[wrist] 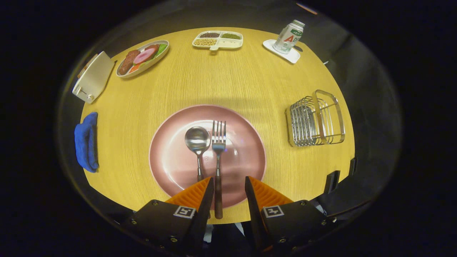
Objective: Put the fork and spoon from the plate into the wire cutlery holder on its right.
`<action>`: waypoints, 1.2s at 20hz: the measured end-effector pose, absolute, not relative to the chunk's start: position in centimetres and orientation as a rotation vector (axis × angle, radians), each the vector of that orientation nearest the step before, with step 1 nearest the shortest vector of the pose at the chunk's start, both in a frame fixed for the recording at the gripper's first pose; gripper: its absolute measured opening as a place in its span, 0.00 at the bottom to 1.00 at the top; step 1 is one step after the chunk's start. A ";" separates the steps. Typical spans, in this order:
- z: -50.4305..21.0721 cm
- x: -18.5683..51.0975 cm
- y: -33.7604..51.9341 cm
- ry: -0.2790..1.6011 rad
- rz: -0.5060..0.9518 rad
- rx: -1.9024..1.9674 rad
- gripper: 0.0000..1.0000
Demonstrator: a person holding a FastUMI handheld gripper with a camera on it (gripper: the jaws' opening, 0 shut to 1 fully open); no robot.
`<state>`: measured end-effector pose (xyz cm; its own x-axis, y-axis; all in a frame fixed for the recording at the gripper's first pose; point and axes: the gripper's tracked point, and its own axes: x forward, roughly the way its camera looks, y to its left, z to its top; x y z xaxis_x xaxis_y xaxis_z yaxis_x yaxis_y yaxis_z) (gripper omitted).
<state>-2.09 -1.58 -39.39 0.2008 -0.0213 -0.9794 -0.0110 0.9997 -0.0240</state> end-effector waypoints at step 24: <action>-40.8 -5.0 -1.4 1.482 0.022 -0.171 0.05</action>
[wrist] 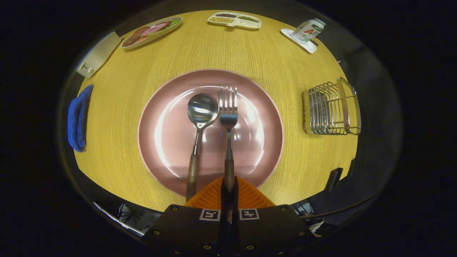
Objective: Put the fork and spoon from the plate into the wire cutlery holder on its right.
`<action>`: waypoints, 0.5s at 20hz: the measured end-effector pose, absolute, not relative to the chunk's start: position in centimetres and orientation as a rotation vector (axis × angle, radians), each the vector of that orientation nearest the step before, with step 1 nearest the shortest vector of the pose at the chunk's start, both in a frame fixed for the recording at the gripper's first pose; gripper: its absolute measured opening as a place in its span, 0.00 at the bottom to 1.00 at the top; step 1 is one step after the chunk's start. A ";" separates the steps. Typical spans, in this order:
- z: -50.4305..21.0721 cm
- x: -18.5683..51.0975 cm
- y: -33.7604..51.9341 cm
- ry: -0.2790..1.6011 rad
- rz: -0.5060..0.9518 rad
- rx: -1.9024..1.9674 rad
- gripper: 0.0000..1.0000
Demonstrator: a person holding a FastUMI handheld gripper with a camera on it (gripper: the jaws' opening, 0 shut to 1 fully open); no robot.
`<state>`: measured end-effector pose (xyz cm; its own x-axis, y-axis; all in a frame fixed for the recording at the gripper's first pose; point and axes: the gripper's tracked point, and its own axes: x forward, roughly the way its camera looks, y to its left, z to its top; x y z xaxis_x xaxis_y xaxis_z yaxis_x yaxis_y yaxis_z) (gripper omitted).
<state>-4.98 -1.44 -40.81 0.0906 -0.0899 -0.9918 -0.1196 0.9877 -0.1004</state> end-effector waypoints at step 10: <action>-33.6 -2.7 -3.7 1.417 -0.107 -0.188 0.05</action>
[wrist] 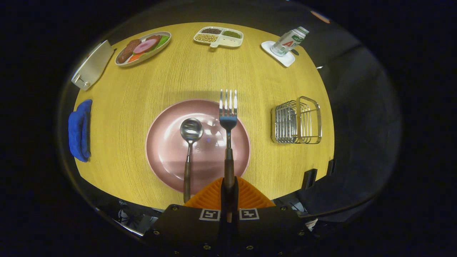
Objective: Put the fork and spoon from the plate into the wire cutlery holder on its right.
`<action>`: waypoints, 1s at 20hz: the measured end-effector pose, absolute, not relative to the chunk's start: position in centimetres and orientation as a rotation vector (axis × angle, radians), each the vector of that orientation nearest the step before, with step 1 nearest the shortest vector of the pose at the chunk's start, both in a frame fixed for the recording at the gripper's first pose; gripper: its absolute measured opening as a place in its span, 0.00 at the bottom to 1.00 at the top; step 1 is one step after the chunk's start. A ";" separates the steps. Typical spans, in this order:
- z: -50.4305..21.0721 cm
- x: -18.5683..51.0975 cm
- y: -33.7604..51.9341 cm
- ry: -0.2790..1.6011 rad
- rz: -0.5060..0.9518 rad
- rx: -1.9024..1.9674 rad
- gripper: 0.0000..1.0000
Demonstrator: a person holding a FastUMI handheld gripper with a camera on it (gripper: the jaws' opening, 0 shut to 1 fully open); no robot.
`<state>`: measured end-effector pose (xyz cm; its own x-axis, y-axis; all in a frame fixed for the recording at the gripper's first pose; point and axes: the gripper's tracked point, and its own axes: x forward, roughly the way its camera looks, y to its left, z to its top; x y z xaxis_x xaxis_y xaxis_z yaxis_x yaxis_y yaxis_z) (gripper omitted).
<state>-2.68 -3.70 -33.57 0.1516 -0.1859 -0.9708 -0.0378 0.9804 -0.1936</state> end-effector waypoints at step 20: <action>-30.3 -4.6 -17.1 1.496 -0.382 -0.018 0.05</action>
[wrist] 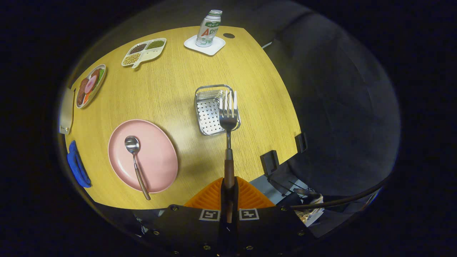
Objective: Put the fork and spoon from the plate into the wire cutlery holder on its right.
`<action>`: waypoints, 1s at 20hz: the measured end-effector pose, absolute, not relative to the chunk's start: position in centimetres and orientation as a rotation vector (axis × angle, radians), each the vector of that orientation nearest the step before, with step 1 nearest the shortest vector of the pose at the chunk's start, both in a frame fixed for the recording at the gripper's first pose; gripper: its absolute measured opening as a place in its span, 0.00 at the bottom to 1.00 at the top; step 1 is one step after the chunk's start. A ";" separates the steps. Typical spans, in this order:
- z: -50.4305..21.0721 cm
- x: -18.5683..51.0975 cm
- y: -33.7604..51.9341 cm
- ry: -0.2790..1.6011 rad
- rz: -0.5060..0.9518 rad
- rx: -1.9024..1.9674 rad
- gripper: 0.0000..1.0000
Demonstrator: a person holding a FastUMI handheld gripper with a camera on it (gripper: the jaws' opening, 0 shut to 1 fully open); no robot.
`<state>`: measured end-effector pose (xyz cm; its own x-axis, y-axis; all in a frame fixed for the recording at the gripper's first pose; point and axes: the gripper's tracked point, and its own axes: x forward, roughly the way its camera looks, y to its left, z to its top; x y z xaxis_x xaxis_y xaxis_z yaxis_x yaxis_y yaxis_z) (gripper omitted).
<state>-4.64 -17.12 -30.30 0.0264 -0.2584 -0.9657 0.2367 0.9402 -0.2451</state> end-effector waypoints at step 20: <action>-32.5 -1.9 -17.7 1.525 -0.246 0.087 0.46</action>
